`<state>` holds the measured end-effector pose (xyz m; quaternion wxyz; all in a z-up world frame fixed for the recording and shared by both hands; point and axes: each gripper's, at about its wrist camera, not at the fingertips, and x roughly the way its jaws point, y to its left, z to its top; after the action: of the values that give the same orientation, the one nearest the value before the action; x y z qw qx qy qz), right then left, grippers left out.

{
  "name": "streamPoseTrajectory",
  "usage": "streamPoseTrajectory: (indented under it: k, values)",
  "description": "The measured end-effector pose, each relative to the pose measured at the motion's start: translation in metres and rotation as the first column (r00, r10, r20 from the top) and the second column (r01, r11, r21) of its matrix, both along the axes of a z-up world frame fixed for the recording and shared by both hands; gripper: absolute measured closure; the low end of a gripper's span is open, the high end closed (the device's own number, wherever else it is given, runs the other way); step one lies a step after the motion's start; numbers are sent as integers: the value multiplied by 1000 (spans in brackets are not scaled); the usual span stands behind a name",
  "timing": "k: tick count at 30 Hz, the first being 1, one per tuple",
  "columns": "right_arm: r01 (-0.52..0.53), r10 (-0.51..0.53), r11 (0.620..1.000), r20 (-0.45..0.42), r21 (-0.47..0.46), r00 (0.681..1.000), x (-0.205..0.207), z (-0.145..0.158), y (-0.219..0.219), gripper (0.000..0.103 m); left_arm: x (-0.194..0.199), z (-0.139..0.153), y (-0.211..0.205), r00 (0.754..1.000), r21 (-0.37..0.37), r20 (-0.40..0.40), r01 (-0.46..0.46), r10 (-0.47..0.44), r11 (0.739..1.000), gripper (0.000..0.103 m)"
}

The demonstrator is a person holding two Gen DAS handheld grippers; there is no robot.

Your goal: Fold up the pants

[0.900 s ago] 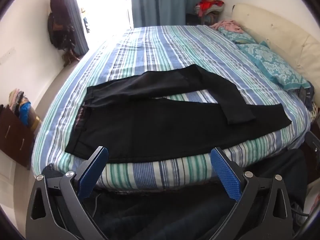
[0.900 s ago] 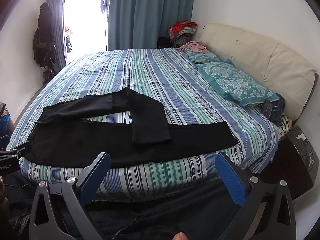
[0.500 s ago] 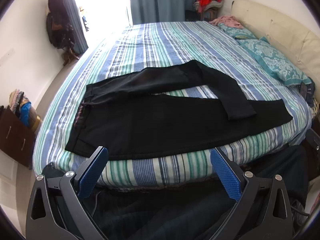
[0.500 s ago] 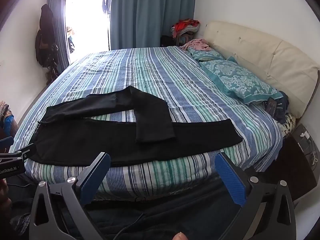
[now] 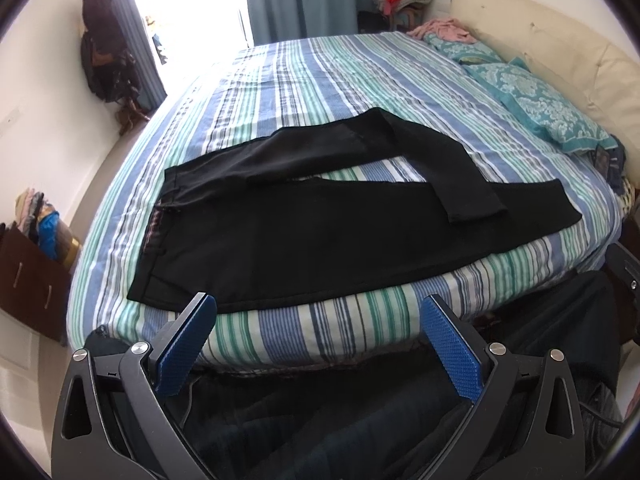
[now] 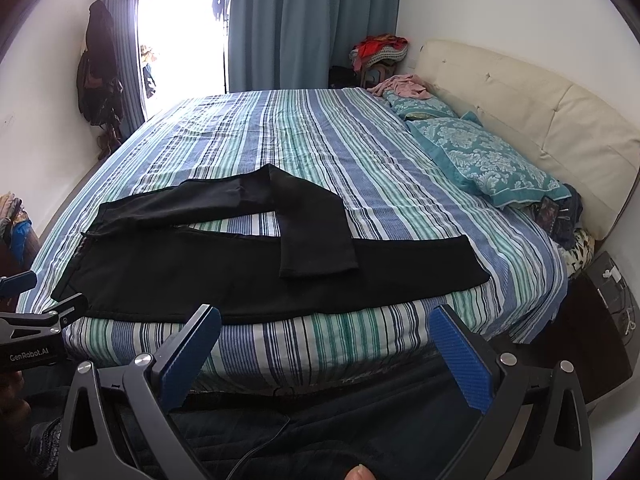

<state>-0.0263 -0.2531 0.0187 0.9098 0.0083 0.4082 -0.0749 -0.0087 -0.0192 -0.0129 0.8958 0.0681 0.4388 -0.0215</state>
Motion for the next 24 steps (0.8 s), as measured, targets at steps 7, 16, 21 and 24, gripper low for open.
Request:
streamPoseTrajectory:
  k: [7, 16, 21, 24]
  values:
    - [-13, 13, 1000, -2, 0, 1000, -1, 0, 3, 0, -2, 2, -4, 1000, 23, 2, 20, -20, 1000, 1]
    - [8, -8, 1000, -17, 13, 1000, -2, -3, -2, 0, -3, 3, -7, 999, 12, 4, 40, -40, 999, 1]
    - [9, -9, 1000, -25, 14, 1000, -4, -4, -2, 0, -4, 1, -9, 999, 5, -7, 49, -49, 999, 1]
    - [11, -10, 1000, -29, 18, 1000, -5, -5, -4, 0, -4, 1, -10, 999, 4, 4, 48, -48, 999, 1]
